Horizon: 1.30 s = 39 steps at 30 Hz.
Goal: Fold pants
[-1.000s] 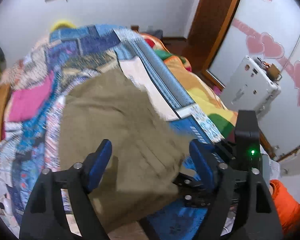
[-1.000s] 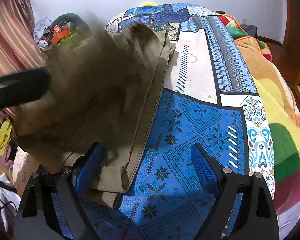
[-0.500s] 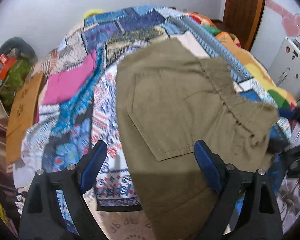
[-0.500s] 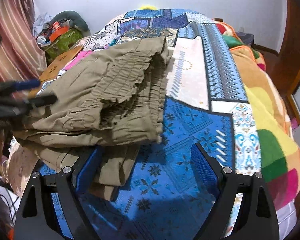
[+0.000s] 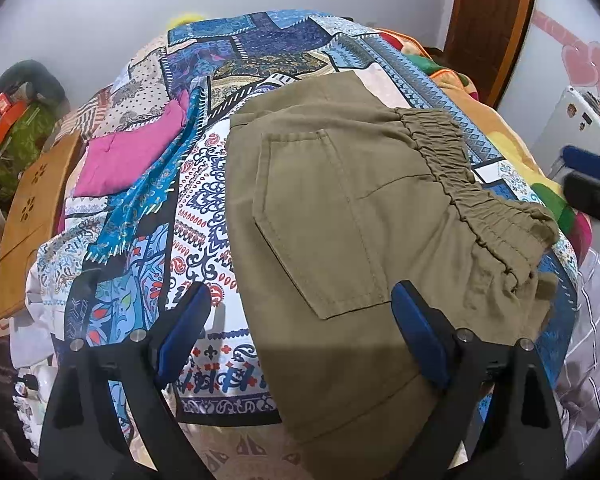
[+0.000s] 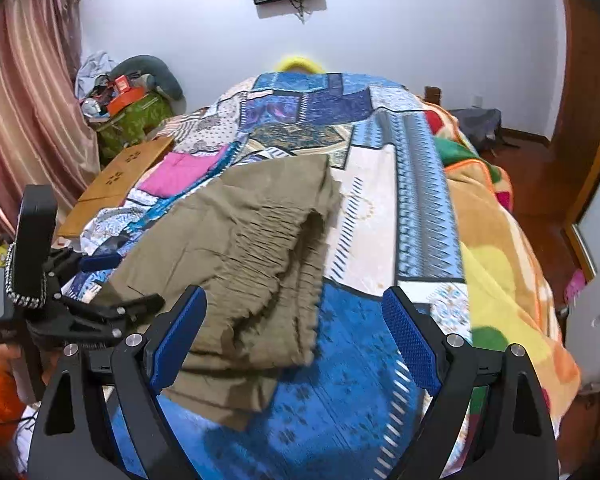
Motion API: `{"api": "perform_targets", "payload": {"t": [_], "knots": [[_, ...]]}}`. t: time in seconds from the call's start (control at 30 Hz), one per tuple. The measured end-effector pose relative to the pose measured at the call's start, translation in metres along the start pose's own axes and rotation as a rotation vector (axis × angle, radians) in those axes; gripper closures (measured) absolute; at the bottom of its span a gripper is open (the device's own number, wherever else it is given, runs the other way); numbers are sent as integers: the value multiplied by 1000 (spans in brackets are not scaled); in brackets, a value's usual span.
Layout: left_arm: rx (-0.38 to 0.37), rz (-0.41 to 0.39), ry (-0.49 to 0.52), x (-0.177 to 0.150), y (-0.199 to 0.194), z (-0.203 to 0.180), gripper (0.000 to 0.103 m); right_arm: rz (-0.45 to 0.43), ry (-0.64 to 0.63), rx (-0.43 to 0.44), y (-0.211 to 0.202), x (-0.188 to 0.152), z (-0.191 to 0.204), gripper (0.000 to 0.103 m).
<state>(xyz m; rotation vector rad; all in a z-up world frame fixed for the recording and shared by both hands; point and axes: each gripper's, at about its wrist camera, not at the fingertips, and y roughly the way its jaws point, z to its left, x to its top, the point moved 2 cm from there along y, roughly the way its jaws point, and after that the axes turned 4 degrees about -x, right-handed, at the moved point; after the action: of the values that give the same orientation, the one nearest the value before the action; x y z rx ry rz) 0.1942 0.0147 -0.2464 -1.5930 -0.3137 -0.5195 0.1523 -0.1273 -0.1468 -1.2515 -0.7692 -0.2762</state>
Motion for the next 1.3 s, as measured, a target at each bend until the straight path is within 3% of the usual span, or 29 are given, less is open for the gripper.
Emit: {"api": "perform_targets", "payload": {"t": [0.17, 0.33, 0.43, 0.63, 0.77, 0.97, 1.0, 1.17, 1.3], "knots": [[12, -43, 7, 14, -21, 12, 11, 80, -20, 14, 35, -14, 11, 15], [97, -75, 22, 45, -23, 39, 10, 126, 69, 92, 51, -32, -1, 15], [131, -71, 28, 66, -9, 53, 11, 143, 111, 129, 52, -33, -5, 14], [148, -24, 30, 108, 36, 76, 11, 127, 87, 107, 49, -33, 1, 14], [146, 55, 70, 131, 77, 80, 11, 126, 86, 111, 48, -33, 1, 14], [107, 172, 126, 137, 131, 73, 7, 123, 109, 143, 52, -34, -6, 12], [113, 167, 129, 137, 134, 73, 0, 124, 113, 145, 53, -34, -8, 12], [66, 139, 82, 135, 138, 81, 0, 121, 114, 121, 53, -31, -14, 12], [129, 124, 57, 125, 132, 83, 0, 117, 100, 96, 48, -26, -14, 12]]}}
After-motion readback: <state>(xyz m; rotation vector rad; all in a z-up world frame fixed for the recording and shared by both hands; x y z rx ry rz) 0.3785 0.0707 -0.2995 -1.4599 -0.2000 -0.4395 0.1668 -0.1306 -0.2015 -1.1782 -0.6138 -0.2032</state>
